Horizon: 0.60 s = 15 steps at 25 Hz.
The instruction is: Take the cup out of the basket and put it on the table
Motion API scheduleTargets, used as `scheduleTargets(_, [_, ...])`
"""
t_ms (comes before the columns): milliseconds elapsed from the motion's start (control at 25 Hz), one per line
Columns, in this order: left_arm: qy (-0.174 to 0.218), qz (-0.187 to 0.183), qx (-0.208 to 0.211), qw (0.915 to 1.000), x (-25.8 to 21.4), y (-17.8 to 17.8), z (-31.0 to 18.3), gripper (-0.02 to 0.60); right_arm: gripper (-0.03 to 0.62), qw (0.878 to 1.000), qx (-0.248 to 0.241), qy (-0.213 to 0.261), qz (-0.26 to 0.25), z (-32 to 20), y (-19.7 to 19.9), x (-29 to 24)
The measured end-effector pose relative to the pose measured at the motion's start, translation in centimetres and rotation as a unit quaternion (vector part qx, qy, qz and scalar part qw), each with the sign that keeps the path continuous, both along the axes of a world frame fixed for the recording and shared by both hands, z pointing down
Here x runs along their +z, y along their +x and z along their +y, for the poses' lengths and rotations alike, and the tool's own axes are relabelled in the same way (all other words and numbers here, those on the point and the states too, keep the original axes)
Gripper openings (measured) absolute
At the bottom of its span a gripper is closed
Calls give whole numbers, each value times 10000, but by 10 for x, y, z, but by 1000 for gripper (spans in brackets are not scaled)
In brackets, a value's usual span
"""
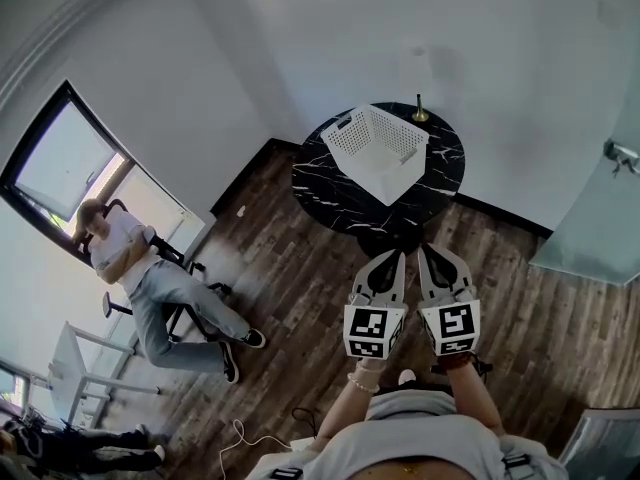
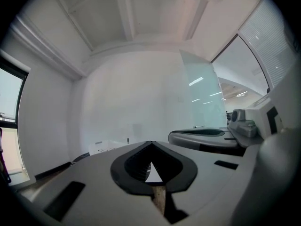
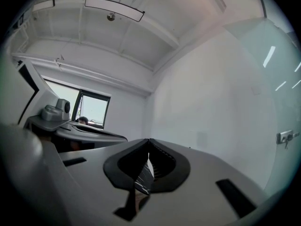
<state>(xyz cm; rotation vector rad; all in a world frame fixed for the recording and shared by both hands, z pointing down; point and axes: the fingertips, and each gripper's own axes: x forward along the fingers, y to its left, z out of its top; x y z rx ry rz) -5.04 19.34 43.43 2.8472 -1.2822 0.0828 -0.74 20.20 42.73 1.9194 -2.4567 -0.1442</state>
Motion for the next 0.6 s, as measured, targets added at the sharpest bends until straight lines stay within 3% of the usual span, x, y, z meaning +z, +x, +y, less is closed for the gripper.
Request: scheduleTargets(600, [-135, 60, -206, 9997, 6, -25, -50, 5, 9, 9996, -159, -229, 98, -55, -26, 9])
